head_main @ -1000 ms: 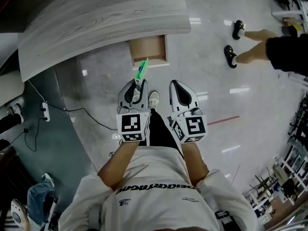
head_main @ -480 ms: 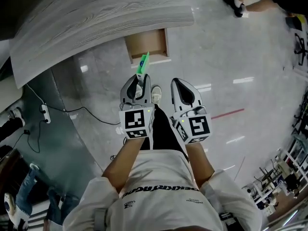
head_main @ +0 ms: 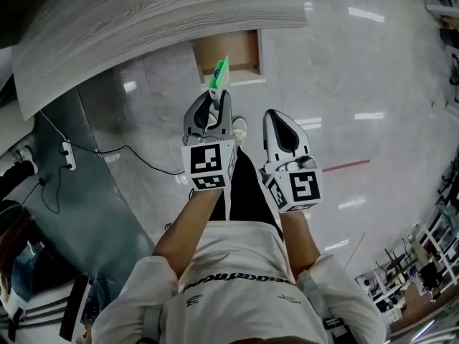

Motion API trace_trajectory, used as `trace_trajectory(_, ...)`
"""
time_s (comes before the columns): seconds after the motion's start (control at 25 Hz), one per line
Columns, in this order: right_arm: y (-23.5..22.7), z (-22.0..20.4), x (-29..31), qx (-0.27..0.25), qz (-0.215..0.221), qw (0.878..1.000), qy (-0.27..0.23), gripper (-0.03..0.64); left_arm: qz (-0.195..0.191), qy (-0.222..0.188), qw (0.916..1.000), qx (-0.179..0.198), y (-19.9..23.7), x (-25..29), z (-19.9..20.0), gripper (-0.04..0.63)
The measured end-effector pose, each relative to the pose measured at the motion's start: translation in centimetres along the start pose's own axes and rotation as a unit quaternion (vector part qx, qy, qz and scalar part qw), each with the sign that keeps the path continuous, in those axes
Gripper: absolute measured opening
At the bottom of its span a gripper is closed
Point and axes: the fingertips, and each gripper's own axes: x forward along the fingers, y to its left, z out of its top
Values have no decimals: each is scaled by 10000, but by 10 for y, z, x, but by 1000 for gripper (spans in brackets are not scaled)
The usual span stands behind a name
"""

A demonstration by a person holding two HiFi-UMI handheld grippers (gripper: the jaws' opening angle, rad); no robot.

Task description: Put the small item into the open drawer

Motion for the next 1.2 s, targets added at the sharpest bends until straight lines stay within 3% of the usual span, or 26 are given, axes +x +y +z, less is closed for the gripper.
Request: trace_trajectory(1.2, -17, -39, 24, 83, 24, 9997, 219, 32, 430, 549, 9971, -297, 23, 82, -60, 103)
